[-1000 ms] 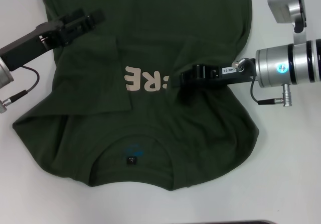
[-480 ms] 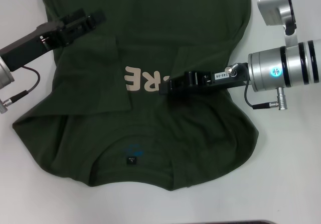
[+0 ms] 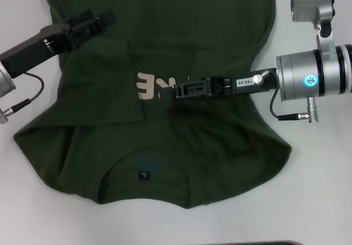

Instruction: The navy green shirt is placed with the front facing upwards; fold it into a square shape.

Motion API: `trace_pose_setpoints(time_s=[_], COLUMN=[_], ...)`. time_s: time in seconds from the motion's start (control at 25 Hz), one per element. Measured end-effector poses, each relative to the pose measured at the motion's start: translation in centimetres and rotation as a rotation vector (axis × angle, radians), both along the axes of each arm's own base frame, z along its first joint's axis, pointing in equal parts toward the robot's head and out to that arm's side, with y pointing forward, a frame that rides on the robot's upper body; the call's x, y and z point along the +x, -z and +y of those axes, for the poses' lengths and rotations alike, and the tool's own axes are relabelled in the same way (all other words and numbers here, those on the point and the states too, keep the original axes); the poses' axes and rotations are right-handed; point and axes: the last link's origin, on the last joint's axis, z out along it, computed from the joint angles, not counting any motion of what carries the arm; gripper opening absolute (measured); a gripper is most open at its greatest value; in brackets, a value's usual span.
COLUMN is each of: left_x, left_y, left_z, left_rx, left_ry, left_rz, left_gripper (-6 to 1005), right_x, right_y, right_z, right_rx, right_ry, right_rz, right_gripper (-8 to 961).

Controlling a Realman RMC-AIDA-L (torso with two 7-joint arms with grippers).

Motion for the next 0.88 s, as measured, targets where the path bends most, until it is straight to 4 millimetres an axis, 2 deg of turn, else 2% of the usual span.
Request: trace_pose_setpoints(time_s=[0.24, 0.64, 0.88], left_x=[0.0, 0.0, -0.2], left_y=[0.0, 0.0, 0.0], left_z=[0.0, -0.1, -0.4], left_rx=[0.000, -0.002, -0.005], left_ry=[0.000, 0.001, 0.002], left_rz=[0.000, -0.001, -0.007], left_gripper=[873, 874, 874], right_x=[0.0, 3.5, 4.3], right_y=[-0.9, -2.4, -3.8], right_z=[-0.4, 0.7, -0.2], right_rx=[0.030, 0.187, 0.176], right_ry=[-0.014, 0.095, 0.081], right_rz=[0.077, -0.012, 0.009], right_gripper=[799, 877, 870])
